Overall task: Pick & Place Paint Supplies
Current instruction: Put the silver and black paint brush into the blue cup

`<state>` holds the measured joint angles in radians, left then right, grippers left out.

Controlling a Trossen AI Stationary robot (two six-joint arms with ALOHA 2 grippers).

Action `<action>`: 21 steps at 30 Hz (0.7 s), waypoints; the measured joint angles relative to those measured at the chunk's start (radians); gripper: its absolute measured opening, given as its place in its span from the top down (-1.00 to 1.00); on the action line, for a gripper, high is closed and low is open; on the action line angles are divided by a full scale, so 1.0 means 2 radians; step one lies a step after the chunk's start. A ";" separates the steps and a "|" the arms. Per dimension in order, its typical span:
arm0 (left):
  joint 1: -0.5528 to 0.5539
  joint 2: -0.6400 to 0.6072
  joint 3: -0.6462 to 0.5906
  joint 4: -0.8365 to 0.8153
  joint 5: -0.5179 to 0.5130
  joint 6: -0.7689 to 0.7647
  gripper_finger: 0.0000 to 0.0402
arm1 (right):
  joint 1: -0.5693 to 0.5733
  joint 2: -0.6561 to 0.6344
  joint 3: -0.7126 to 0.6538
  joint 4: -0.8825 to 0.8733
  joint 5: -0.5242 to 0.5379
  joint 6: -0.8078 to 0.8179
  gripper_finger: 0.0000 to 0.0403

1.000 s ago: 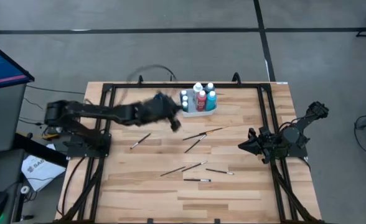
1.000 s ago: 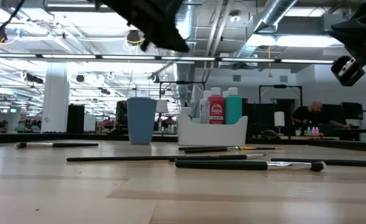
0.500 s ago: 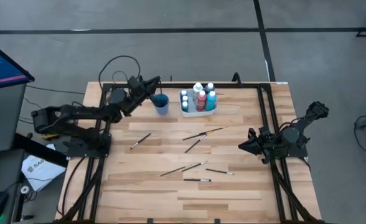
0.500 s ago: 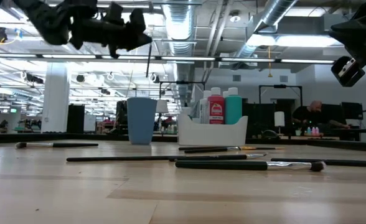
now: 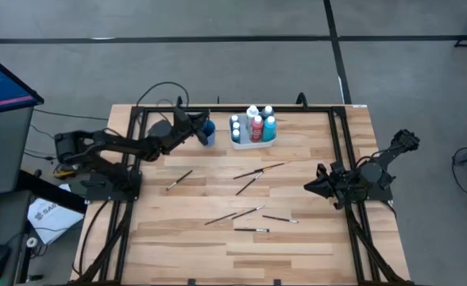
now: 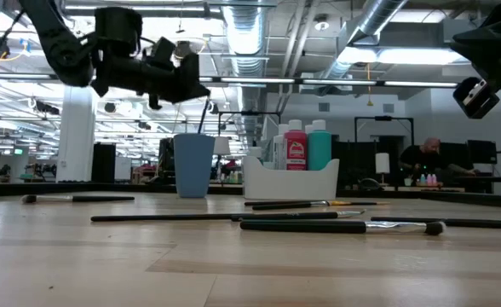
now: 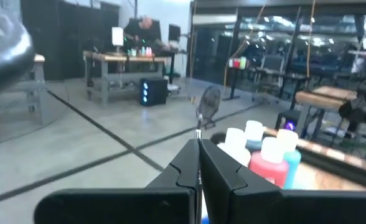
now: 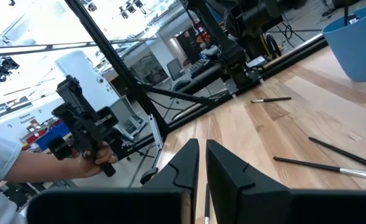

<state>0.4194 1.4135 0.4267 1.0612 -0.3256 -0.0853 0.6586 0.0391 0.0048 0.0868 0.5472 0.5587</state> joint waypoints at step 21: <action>-0.065 -0.013 0.038 -0.028 0.086 0.019 0.64 | 0.000 0.000 0.000 0.000 0.000 0.000 0.89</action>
<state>0.2888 1.3866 0.5032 1.0058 -0.1528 -0.0473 0.6582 0.0391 0.0051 0.0868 0.5472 0.5584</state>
